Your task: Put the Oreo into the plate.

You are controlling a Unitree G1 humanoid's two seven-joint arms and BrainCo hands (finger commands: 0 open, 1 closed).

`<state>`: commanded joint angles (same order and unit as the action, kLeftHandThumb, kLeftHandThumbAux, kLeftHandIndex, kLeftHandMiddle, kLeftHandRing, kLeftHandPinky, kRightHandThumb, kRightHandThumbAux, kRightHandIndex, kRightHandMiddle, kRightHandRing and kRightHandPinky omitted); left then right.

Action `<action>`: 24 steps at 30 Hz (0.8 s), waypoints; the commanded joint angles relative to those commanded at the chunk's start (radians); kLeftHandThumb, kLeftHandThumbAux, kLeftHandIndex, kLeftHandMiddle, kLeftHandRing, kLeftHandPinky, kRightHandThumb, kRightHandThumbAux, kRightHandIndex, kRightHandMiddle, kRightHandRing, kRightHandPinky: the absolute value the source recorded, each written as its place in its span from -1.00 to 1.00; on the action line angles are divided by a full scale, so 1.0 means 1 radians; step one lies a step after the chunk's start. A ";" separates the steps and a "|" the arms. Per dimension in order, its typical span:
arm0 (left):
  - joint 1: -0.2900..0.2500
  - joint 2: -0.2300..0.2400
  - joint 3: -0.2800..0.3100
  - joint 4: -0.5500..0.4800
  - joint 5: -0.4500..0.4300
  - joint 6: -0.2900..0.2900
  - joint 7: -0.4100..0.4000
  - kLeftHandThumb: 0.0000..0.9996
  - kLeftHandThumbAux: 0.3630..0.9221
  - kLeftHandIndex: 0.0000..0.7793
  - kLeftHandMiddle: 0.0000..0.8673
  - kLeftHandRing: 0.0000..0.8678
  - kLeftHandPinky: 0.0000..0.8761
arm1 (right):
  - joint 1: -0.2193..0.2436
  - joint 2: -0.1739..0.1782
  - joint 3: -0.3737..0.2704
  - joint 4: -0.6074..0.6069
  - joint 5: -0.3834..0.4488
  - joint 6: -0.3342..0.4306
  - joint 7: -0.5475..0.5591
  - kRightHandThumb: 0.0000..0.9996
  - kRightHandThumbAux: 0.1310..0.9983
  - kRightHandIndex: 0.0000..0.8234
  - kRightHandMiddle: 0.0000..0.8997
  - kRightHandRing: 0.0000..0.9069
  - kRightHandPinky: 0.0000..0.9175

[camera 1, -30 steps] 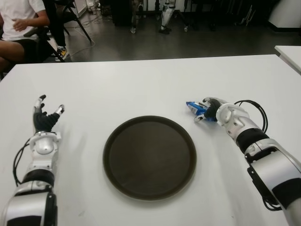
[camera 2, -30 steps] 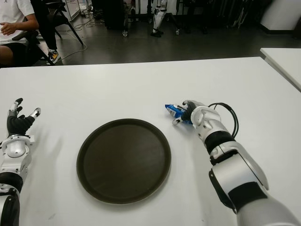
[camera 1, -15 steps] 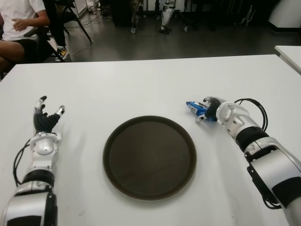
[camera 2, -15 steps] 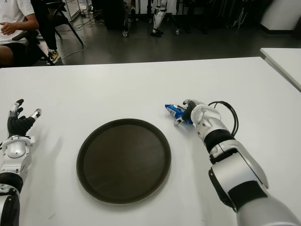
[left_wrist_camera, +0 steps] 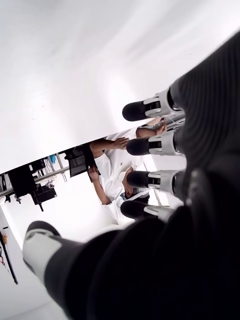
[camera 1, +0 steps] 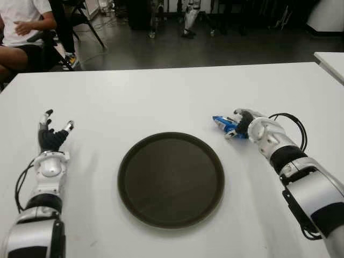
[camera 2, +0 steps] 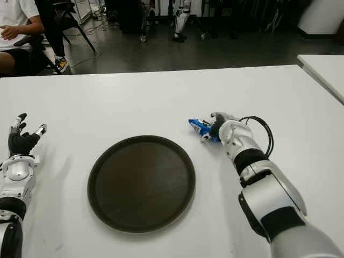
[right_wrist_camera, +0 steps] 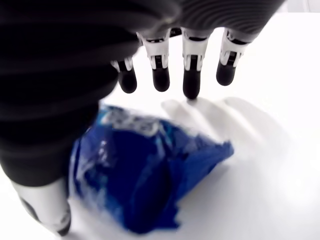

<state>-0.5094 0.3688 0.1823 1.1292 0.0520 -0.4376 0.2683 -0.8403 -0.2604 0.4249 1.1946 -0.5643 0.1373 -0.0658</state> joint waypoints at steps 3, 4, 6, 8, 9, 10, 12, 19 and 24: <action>-0.001 0.000 0.002 0.000 -0.002 0.003 0.000 -1.00 0.38 -1.00 -1.00 -1.00 -1.00 | 0.019 0.002 -0.039 0.018 0.024 -0.030 -0.108 -0.97 0.44 -0.54 -0.63 -0.61 -0.56; -0.003 0.000 0.004 0.002 -0.004 0.006 0.002 -1.00 0.38 -1.00 -1.00 -1.00 -1.00 | 0.024 0.010 -0.070 0.016 0.048 -0.047 -0.167 -0.93 0.45 -0.44 -0.60 -0.59 -0.49; -0.004 0.002 0.006 0.003 -0.005 0.011 0.005 -1.00 0.38 -1.00 -1.00 -1.00 -1.00 | 0.031 0.021 -0.112 0.014 0.081 -0.072 -0.246 -0.68 0.49 -0.13 -0.29 -0.33 -0.17; -0.004 0.002 0.006 0.003 -0.006 0.013 0.006 -1.00 0.37 -1.00 -1.00 -1.00 -1.00 | 0.033 0.027 -0.129 0.017 0.094 -0.087 -0.281 -0.05 0.42 -0.03 0.07 0.00 0.14; -0.004 0.002 0.005 0.003 -0.005 0.014 0.007 -1.00 0.37 -1.00 -1.00 -1.00 -1.00 | 0.033 0.029 -0.137 0.020 0.101 -0.094 -0.296 0.04 0.41 -0.01 0.12 0.05 0.18; -0.004 0.002 0.003 0.003 -0.003 0.015 0.010 -1.00 0.36 -1.00 -1.00 -1.00 -1.00 | 0.034 0.032 -0.147 0.021 0.110 -0.100 -0.310 0.16 0.39 0.01 0.25 0.19 0.29; -0.002 0.002 0.001 0.003 0.000 0.015 0.013 -1.00 0.33 -1.00 -1.00 -1.00 -1.00 | 0.035 0.039 -0.164 0.023 0.123 -0.111 -0.330 0.28 0.38 0.03 0.42 0.37 0.40; -0.001 0.004 0.001 0.002 -0.002 0.012 0.005 -1.00 0.30 -1.00 -1.00 -1.00 -1.00 | 0.037 0.050 -0.204 0.031 0.156 -0.150 -0.366 0.40 0.36 0.07 0.68 0.64 0.59; 0.000 0.003 -0.001 -0.001 -0.002 0.007 0.002 -1.00 0.23 -1.00 -1.00 -1.00 -1.00 | 0.032 0.055 -0.214 0.037 0.160 -0.144 -0.376 0.40 0.36 0.07 0.71 0.67 0.63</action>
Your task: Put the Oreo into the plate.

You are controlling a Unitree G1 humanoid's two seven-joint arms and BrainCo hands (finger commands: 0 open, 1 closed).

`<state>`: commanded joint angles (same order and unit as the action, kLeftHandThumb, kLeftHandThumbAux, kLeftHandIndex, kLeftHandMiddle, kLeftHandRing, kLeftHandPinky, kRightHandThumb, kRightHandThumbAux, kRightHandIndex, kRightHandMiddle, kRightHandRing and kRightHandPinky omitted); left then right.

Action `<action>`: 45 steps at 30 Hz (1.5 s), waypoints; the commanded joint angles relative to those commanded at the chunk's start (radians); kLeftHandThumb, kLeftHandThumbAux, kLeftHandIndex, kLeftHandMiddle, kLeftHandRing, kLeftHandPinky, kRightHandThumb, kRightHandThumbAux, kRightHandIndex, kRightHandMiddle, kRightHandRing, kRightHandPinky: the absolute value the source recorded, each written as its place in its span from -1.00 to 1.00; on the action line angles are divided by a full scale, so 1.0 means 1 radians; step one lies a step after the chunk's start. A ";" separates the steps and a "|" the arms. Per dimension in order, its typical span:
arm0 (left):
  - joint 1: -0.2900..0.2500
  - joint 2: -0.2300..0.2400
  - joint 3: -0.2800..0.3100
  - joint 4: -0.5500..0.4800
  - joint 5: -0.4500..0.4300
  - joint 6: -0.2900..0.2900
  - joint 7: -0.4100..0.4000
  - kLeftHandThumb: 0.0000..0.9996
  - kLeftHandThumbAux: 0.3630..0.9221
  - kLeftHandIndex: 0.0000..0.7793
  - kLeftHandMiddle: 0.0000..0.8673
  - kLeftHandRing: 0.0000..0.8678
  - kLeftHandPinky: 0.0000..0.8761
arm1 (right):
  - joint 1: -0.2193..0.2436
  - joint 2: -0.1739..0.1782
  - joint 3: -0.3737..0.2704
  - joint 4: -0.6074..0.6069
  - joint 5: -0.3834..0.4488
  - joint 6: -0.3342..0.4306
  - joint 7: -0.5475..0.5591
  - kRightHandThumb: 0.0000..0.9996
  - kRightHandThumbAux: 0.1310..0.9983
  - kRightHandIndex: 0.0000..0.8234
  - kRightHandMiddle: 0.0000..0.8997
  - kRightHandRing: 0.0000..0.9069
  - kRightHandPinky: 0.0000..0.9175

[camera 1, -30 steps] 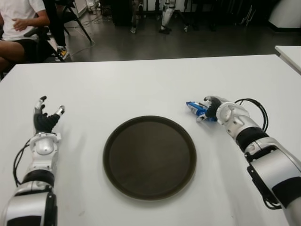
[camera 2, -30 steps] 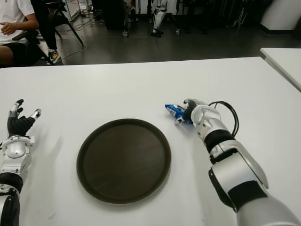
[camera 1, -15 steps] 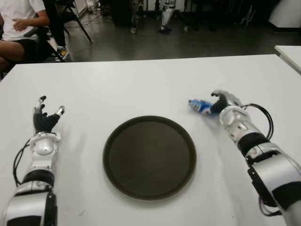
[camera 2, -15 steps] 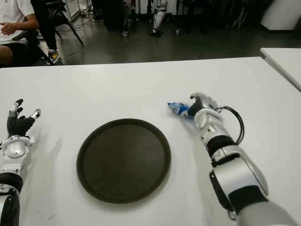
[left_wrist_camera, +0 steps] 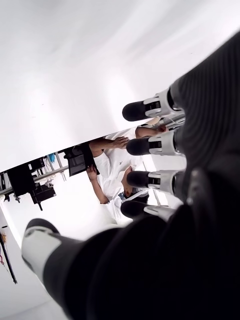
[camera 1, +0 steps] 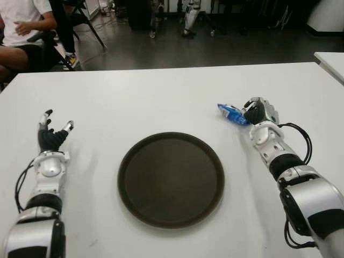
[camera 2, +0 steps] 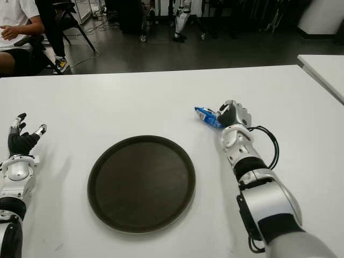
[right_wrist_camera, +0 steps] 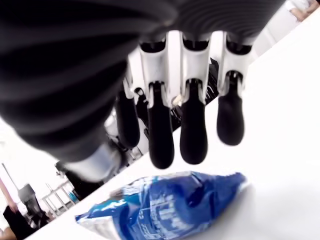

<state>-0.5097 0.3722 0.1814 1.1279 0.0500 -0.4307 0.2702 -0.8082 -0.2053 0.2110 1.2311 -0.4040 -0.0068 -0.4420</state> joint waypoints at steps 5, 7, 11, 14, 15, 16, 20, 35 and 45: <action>0.002 0.000 -0.005 -0.005 0.007 0.001 0.011 -1.00 0.19 -1.00 -1.00 -1.00 -1.00 | -0.005 0.004 -0.009 0.002 0.006 0.010 0.000 0.41 0.36 0.07 0.72 0.68 0.63; 0.002 -0.001 -0.004 -0.006 0.006 0.002 0.012 -1.00 0.19 -1.00 -1.00 -1.00 -1.00 | -0.006 0.005 -0.012 0.002 0.007 0.013 -0.001 0.41 0.36 0.07 0.72 0.68 0.63; 0.002 -0.007 0.004 -0.009 -0.005 0.005 0.010 -1.00 0.24 -1.00 -1.00 -1.00 -1.00 | -0.008 0.007 -0.018 0.002 0.010 0.018 -0.003 0.41 0.36 0.07 0.68 0.65 0.58; 0.001 -0.007 0.007 -0.009 -0.011 0.005 0.005 -1.00 0.28 -1.00 -1.00 -1.00 -1.00 | -0.009 0.007 -0.021 0.001 0.011 0.020 -0.001 0.41 0.36 0.07 0.67 0.64 0.57; 0.001 -0.006 0.009 -0.007 -0.014 0.004 0.001 -1.00 0.29 -1.00 -1.00 -1.00 -1.00 | -0.009 0.007 -0.021 0.001 0.010 0.021 0.000 0.41 0.36 0.07 0.67 0.64 0.57; 0.001 -0.006 0.010 -0.006 -0.016 0.003 -0.001 -1.00 0.31 -1.00 -1.00 -1.00 -1.00 | -0.010 0.006 -0.021 0.001 0.010 0.022 0.001 0.41 0.36 0.07 0.67 0.64 0.56; -0.001 -0.002 0.007 0.000 -0.014 0.002 -0.007 -1.00 0.35 -1.00 -1.00 -1.00 -1.00 | -0.010 0.006 -0.022 0.000 0.009 0.023 0.000 0.41 0.36 0.07 0.66 0.63 0.55; 0.003 -0.009 0.007 -0.010 -0.010 -0.008 0.008 -1.00 0.37 -1.00 -1.00 -1.00 -1.00 | -0.005 0.005 -0.029 -0.005 0.012 0.005 -0.025 0.41 0.36 0.07 0.69 0.65 0.58; 0.001 -0.005 0.004 -0.001 -0.009 -0.006 0.000 -1.00 0.32 -1.00 -1.00 -1.00 -1.00 | 0.002 0.000 -0.014 0.003 -0.011 -0.012 -0.102 0.40 0.36 0.06 0.62 0.60 0.52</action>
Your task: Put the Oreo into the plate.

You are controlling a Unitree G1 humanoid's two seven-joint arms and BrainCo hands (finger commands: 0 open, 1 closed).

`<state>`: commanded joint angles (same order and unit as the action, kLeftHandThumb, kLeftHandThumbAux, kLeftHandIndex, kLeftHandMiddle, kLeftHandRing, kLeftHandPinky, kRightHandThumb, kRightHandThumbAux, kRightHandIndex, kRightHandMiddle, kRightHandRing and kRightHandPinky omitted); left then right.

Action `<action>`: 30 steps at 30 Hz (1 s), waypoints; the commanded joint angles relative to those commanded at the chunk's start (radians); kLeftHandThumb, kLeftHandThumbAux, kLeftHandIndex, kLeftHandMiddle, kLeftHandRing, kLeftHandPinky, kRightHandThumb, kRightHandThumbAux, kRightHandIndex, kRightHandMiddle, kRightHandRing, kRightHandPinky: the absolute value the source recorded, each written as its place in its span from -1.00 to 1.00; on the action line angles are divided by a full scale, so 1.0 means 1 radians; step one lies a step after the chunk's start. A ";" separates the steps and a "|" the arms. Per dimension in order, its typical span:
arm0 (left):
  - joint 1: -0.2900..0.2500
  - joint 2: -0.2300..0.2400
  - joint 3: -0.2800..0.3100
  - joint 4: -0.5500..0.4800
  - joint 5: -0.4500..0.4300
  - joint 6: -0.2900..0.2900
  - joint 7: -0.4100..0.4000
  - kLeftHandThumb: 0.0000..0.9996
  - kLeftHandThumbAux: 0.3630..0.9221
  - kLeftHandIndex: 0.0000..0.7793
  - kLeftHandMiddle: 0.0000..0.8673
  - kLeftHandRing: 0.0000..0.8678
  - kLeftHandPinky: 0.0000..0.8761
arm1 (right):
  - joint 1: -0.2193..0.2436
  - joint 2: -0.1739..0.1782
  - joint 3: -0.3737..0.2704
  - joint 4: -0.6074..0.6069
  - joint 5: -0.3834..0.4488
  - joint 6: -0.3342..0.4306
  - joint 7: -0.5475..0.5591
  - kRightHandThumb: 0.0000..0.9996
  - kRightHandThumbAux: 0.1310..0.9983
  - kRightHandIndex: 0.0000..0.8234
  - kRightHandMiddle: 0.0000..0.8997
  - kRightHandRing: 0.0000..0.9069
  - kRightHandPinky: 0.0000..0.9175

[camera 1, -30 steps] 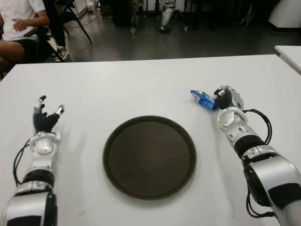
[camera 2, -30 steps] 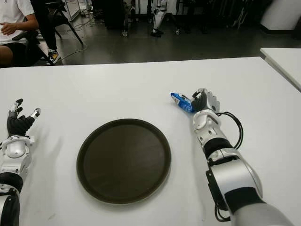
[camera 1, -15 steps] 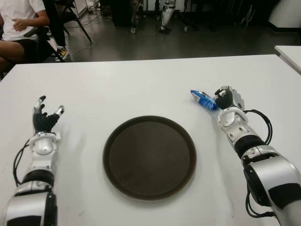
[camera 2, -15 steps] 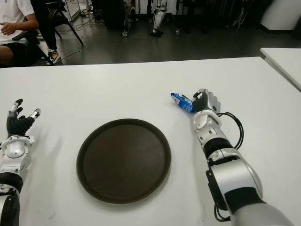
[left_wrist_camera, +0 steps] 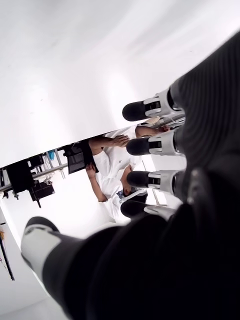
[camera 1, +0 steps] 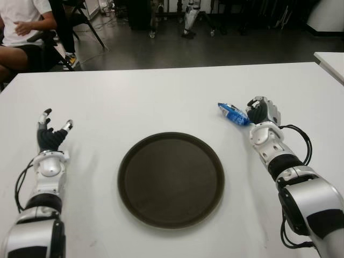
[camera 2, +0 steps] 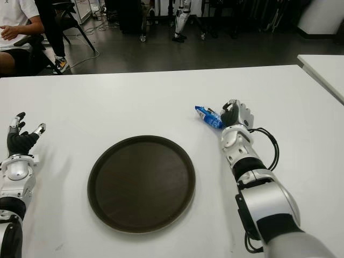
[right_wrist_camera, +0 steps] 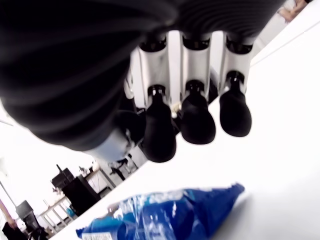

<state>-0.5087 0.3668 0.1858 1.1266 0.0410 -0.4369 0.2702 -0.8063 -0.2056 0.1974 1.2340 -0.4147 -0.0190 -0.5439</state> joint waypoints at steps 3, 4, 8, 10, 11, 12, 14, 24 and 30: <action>-0.001 0.000 -0.001 0.000 0.003 0.002 0.007 -1.00 0.30 -1.00 -1.00 -1.00 -1.00 | 0.002 0.001 -0.005 0.004 0.002 -0.012 -0.013 0.37 0.37 0.03 0.37 0.45 0.36; -0.002 0.000 0.000 0.000 0.002 0.004 0.007 -1.00 0.30 -1.00 -1.00 -1.00 -1.00 | 0.002 0.002 -0.009 0.005 0.006 -0.017 -0.012 0.36 0.38 0.01 0.26 0.36 0.29; -0.002 -0.002 0.002 -0.001 -0.001 0.008 0.009 -1.00 0.31 -1.00 -1.00 -1.00 -1.00 | 0.001 0.002 -0.018 0.009 0.016 -0.028 0.002 -0.34 0.32 -0.43 -0.26 -0.11 -0.07; -0.002 -0.002 0.002 -0.002 -0.001 0.008 0.009 -1.00 0.30 -1.00 -1.00 -1.00 -1.00 | 0.000 0.001 -0.019 0.011 0.018 -0.030 0.009 -0.65 0.27 -0.68 -0.51 -0.37 -0.29; -0.002 -0.002 0.002 -0.001 -0.001 0.009 0.010 -1.00 0.30 -1.00 -1.00 -1.00 -1.00 | 0.000 -0.001 -0.015 0.011 0.016 -0.027 0.024 -0.76 0.26 -0.77 -0.60 -0.46 -0.37; -0.003 -0.002 0.002 0.000 -0.001 0.010 0.010 -1.00 0.29 -1.00 -1.00 -1.00 -1.00 | -0.002 -0.003 -0.008 0.013 0.010 -0.020 0.042 -0.81 0.24 -0.82 -0.68 -0.57 -0.49; -0.003 -0.001 0.001 0.002 0.000 0.012 0.012 -1.00 0.32 -1.00 -1.00 -1.00 -1.00 | -0.006 -0.007 0.003 0.015 0.002 -0.011 0.067 -0.92 0.21 -0.93 -0.87 -0.82 -0.79; -0.008 0.007 -0.009 0.012 0.016 0.026 0.027 -1.00 0.38 -1.00 -1.00 -1.00 -1.00 | -0.004 -0.012 0.018 0.017 -0.012 -0.026 0.079 -1.00 0.16 -1.00 -1.00 -1.00 -1.00; -0.006 0.007 -0.014 0.009 0.021 0.025 0.025 -1.00 0.33 -1.00 -1.00 -1.00 -1.00 | -0.001 -0.013 0.021 0.018 -0.009 -0.034 0.084 -1.00 0.13 -1.00 -1.00 -1.00 -1.00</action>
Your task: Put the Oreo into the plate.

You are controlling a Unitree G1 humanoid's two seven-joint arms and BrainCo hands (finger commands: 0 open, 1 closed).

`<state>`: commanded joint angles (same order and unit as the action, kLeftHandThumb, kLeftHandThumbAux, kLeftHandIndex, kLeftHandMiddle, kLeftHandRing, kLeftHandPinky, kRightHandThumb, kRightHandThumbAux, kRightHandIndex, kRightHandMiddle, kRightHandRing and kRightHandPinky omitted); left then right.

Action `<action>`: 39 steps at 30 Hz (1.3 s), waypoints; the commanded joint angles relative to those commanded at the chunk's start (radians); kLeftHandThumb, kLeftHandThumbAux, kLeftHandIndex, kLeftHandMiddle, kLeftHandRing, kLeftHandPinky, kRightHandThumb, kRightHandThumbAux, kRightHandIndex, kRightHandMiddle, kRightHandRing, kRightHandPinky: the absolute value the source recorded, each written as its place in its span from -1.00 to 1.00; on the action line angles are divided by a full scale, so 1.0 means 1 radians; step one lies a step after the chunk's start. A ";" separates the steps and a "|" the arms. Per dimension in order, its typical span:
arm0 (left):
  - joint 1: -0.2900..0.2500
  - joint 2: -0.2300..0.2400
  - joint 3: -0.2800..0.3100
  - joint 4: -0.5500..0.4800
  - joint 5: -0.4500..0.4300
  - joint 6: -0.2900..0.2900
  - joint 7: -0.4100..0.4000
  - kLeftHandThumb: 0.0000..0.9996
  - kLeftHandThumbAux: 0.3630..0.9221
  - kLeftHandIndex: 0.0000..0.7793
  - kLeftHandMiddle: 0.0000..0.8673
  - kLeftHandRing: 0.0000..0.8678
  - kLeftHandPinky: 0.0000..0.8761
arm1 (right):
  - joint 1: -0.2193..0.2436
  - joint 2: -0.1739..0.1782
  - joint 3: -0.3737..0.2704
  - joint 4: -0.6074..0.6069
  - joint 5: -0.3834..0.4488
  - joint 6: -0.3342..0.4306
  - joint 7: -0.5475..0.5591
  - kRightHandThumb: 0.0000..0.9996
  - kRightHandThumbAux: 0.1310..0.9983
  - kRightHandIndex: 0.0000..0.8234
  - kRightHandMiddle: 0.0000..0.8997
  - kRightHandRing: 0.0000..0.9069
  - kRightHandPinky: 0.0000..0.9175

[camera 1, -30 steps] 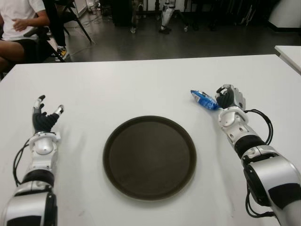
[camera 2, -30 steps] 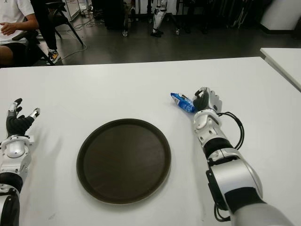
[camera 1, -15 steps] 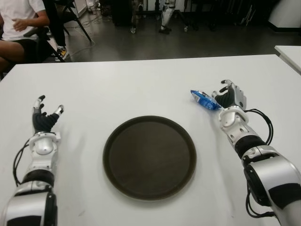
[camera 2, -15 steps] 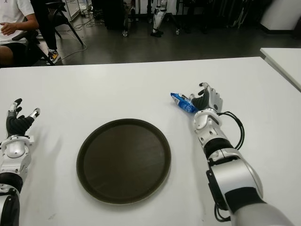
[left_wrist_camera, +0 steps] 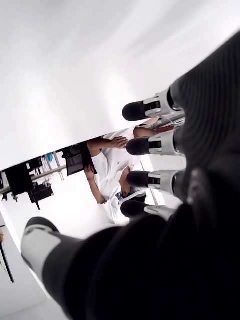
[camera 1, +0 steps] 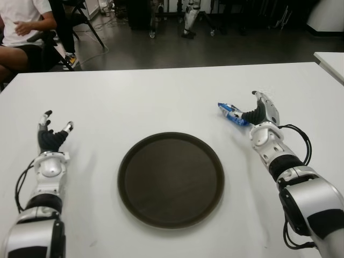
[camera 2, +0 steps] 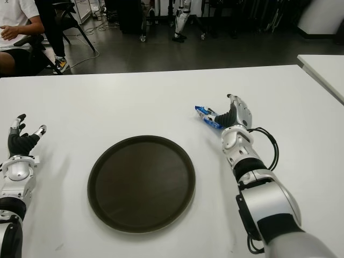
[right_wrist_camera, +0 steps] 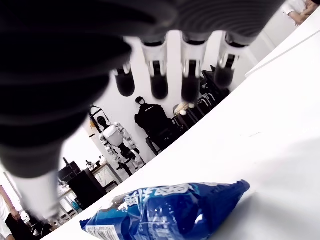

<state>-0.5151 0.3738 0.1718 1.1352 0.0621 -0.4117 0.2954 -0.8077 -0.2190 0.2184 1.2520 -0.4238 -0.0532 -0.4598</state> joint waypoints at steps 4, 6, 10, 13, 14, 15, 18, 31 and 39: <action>0.002 -0.002 0.003 -0.005 -0.001 -0.004 -0.005 -1.00 0.31 -1.00 -1.00 -1.00 -1.00 | 0.003 -0.001 -0.004 -0.003 0.007 -0.013 0.011 -1.00 0.14 -1.00 -1.00 -1.00 -1.00; 0.004 -0.003 0.004 -0.008 -0.001 -0.006 -0.007 -1.00 0.30 -1.00 -1.00 -1.00 -1.00 | 0.003 -0.001 -0.006 -0.003 0.008 -0.015 0.013 -1.00 0.14 -1.00 -1.00 -1.00 -1.00; 0.009 -0.004 0.004 -0.015 -0.002 -0.009 -0.009 -1.00 0.30 -1.00 -1.00 -1.00 -1.00 | 0.005 -0.001 -0.008 -0.003 0.010 -0.024 0.018 -1.00 0.16 -1.00 -1.00 -1.00 -1.00; 0.010 -0.005 0.002 -0.017 0.000 -0.008 -0.006 -1.00 0.29 -1.00 -1.00 -1.00 -1.00 | 0.005 -0.001 -0.008 -0.003 0.009 -0.025 0.021 -1.00 0.17 -1.00 -1.00 -1.00 -1.00; 0.010 -0.005 0.002 -0.017 0.001 -0.008 -0.005 -1.00 0.28 -1.00 -1.00 -1.00 -1.00 | 0.005 -0.001 -0.008 -0.003 0.009 -0.025 0.022 -1.00 0.18 -1.00 -1.00 -1.00 -1.00; 0.010 -0.005 0.002 -0.017 0.002 -0.008 -0.002 -1.00 0.27 -1.00 -1.00 -1.00 -1.00 | 0.005 0.000 -0.007 -0.002 0.008 -0.025 0.022 -1.00 0.18 -1.00 -1.00 -1.00 -1.00; 0.010 -0.006 0.002 -0.017 0.003 -0.009 0.003 -1.00 0.26 -1.00 -1.00 -1.00 -1.00 | 0.005 0.001 -0.006 -0.001 0.006 -0.026 0.021 -1.00 0.19 -1.00 -1.00 -1.00 -1.00; 0.010 -0.014 0.002 -0.019 -0.004 -0.027 -0.011 -1.00 0.26 -1.00 -1.00 -1.00 -1.00 | -0.029 -0.007 0.045 0.014 -0.031 0.039 0.129 -1.00 0.17 -1.00 -1.00 -1.00 -1.00; 0.004 -0.019 0.005 -0.009 -0.009 -0.021 -0.017 -1.00 0.22 -1.00 -1.00 -1.00 -1.00 | -0.061 -0.004 0.075 0.033 -0.054 0.084 0.211 -1.00 0.15 -1.00 -1.00 -1.00 -1.00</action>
<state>-0.5114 0.3548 0.1764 1.1267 0.0532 -0.4331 0.2787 -0.8685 -0.2227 0.2933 1.2847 -0.4774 0.0304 -0.2488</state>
